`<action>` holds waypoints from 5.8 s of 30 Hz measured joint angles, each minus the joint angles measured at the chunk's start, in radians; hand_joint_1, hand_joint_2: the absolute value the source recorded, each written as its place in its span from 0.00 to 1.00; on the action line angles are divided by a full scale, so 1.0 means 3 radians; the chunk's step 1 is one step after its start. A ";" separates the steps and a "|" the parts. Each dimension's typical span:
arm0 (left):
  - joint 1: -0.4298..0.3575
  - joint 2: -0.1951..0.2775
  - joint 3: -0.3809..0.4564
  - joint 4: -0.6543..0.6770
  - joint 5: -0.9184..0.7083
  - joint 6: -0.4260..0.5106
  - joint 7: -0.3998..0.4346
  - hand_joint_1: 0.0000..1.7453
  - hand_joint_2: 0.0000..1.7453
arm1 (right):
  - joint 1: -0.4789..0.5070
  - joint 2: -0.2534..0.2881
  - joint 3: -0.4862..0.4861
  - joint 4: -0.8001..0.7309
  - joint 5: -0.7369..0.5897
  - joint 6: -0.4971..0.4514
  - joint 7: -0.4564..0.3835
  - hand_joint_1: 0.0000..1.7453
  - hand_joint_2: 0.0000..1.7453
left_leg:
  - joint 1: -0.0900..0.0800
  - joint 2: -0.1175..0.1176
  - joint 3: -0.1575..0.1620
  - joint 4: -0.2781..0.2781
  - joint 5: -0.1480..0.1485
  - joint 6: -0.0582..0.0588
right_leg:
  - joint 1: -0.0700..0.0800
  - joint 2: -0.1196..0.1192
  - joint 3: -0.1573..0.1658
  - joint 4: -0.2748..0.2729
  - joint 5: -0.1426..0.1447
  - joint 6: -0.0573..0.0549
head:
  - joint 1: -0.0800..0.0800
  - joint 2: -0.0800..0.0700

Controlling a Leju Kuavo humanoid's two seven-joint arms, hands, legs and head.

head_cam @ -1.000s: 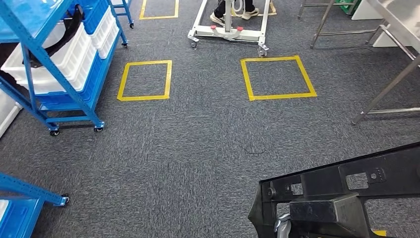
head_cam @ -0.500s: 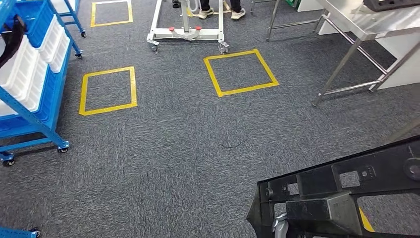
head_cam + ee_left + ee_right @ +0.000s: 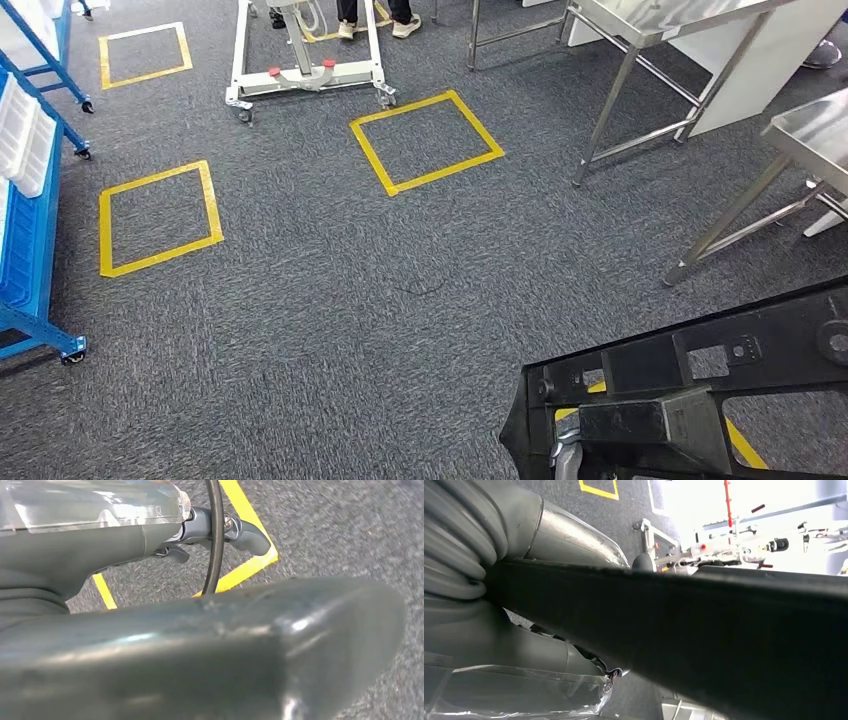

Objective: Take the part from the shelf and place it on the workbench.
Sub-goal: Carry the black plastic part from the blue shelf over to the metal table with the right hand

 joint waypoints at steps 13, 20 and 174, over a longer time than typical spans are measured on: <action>0.0005 0.0003 0.0053 0.0000 -0.0004 -0.0026 0.0014 0.00 0.00 | -0.0009 0.0001 0.0000 0.0040 0.0001 0.0001 0.0000 1.00 1.00 | 0.0023 -0.0212 0.0061 -0.0404 0.0348 0.0112 | -0.0002 0.0360 -0.0104 0.0144 -0.0043 0.0126 | 0.0001 0.0000; 0.0020 0.0003 0.0060 0.0000 -0.0023 -0.0030 0.0012 0.00 0.00 | -0.0033 0.0000 -0.0001 0.0078 0.0003 -0.0033 0.0000 1.00 1.00 | 0.0010 0.0117 0.0075 -0.0427 0.0338 0.0153 | -0.0020 0.0002 -0.0390 0.0799 -0.0301 0.0166 | 0.0002 0.0000; -0.0022 0.0030 0.0220 0.0001 -0.0398 0.0032 -0.0011 0.00 0.00 | 0.0068 -0.0021 0.0120 0.0322 0.0473 -0.0460 0.0231 1.00 1.00 | 0.0009 -0.0110 0.0018 -0.0400 0.0371 0.0204 | -0.0042 -0.0005 -0.0329 0.0834 -0.0387 0.0241 | -0.0002 0.0000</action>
